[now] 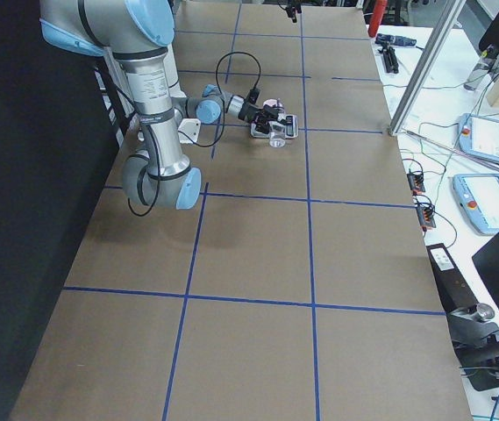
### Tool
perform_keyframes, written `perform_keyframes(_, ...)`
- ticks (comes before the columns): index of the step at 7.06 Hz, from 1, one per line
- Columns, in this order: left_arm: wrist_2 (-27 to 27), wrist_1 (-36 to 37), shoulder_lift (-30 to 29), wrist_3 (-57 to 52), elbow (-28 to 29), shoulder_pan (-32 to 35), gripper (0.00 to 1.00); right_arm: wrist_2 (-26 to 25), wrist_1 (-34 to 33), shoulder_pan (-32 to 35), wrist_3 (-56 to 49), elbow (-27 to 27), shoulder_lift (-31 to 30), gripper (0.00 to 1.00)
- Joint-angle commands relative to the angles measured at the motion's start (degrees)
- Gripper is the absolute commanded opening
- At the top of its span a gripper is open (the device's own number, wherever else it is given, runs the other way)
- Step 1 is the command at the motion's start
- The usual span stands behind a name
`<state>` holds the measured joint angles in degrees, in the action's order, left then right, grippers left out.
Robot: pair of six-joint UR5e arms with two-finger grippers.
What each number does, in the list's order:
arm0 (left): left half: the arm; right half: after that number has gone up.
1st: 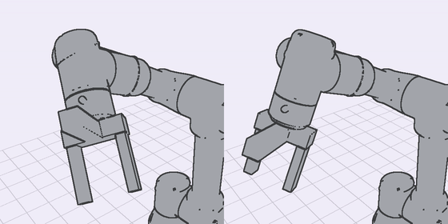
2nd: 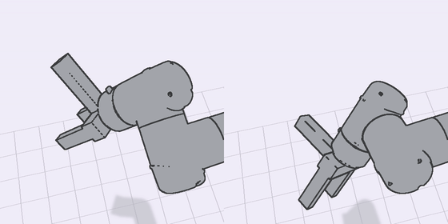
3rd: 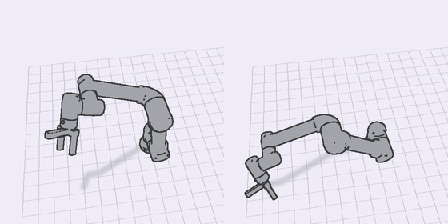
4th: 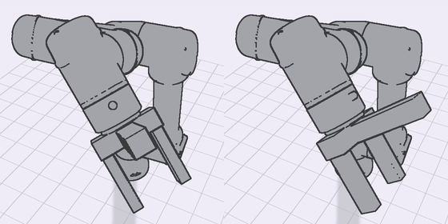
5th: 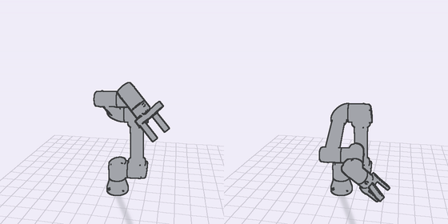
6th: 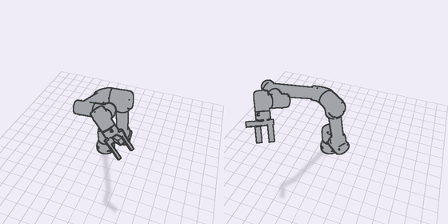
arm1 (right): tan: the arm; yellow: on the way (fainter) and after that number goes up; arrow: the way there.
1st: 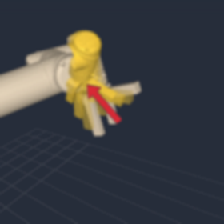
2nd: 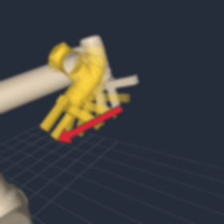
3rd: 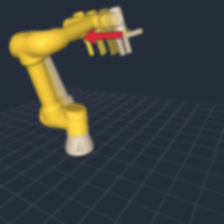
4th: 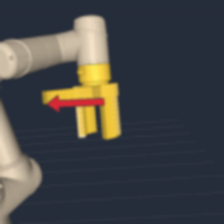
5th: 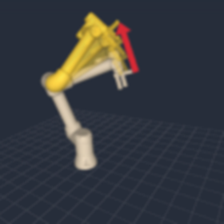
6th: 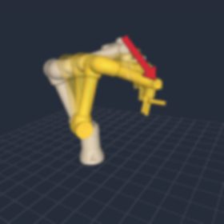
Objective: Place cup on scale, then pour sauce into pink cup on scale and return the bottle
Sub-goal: 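Tilt the bottle with the right gripper, spout over the pink cup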
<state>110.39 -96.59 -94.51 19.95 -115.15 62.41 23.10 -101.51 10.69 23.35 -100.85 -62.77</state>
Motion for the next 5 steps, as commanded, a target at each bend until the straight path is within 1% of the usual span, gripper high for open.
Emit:
perform_keyframes(1,0.00,0.00,0.03,0.00,0.02,0.00,0.70,-3.21,0.00,-0.14,-5.92,1.70,0.28,0.00)
perform_keyframes(4,0.00,0.00,0.03,0.00,0.02,0.00,0.71,-5.51,0.08,-0.15,-12.50,1.62,0.37,0.00)
perform_keyframes(5,0.09,0.00,0.03,0.00,0.02,0.00,0.71,-5.78,0.08,-0.15,-12.97,1.62,0.98,0.00)
